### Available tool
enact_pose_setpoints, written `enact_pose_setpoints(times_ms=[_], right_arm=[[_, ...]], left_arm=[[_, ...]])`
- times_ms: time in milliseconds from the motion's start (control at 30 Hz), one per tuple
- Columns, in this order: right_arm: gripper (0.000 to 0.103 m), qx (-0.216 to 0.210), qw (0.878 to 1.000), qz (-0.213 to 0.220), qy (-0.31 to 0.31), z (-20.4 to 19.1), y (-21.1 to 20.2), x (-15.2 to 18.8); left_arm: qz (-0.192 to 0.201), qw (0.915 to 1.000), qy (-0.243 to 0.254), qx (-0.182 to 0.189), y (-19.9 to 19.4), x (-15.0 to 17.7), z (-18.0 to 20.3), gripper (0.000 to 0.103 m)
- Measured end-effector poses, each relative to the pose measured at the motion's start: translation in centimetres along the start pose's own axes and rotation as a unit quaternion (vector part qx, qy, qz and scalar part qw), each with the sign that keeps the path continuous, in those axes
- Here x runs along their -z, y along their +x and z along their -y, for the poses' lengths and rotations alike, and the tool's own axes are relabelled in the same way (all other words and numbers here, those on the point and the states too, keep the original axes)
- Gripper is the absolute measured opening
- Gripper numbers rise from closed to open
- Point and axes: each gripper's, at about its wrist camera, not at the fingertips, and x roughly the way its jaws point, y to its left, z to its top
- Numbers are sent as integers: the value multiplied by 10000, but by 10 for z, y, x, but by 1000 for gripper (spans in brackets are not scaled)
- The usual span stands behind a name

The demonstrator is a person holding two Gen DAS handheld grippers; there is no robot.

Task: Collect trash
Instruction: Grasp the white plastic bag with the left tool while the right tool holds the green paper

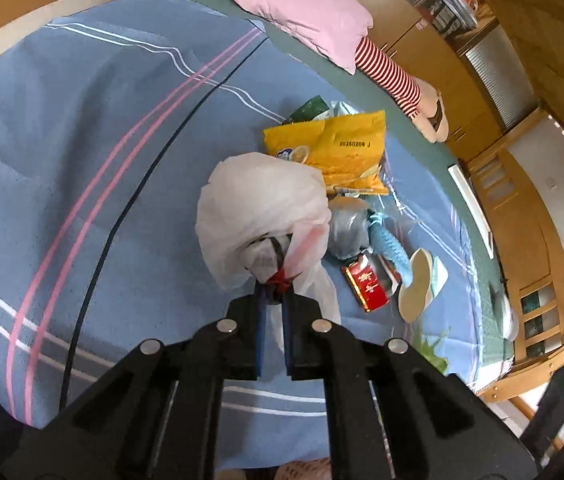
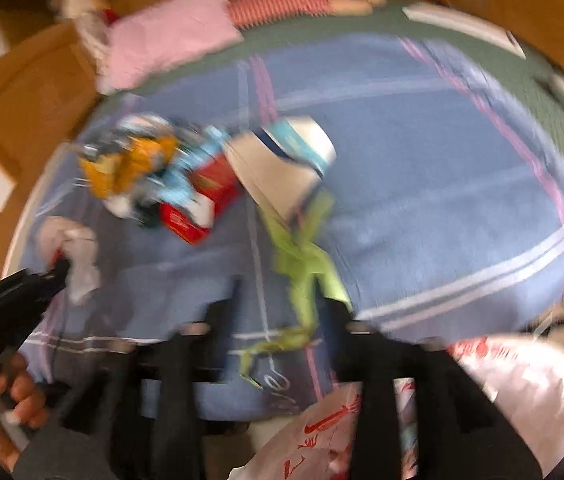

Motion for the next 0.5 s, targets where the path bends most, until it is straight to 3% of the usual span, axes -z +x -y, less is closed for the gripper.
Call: enact_pose_setpoints(times_ms=[133, 233, 300, 333, 433, 500], right_arm=[[61, 516, 9985, -103, 132, 5, 23, -3], [60, 734, 9968, -289, -111, -2, 42, -9], [45, 790, 9961, -282, -288, -10, 47, -10], [31, 803, 9956, -300, -391, -14, 50, -9], [13, 650, 9958, -319, -555, -26, 49, -5], [13, 482, 9966, -249, -626, -33, 41, -2]], left_arm=[[121, 9991, 397, -124, -5, 8, 8, 8], [225, 9966, 755, -219, -8, 13, 19, 8], [351, 9935, 1033, -326, -14, 18, 28, 8], [417, 9914, 1184, -377, -16, 20, 33, 8], [651, 9824, 1660, -558, -23, 27, 50, 8], [796, 9766, 1913, -582, -29, 32, 59, 8]])
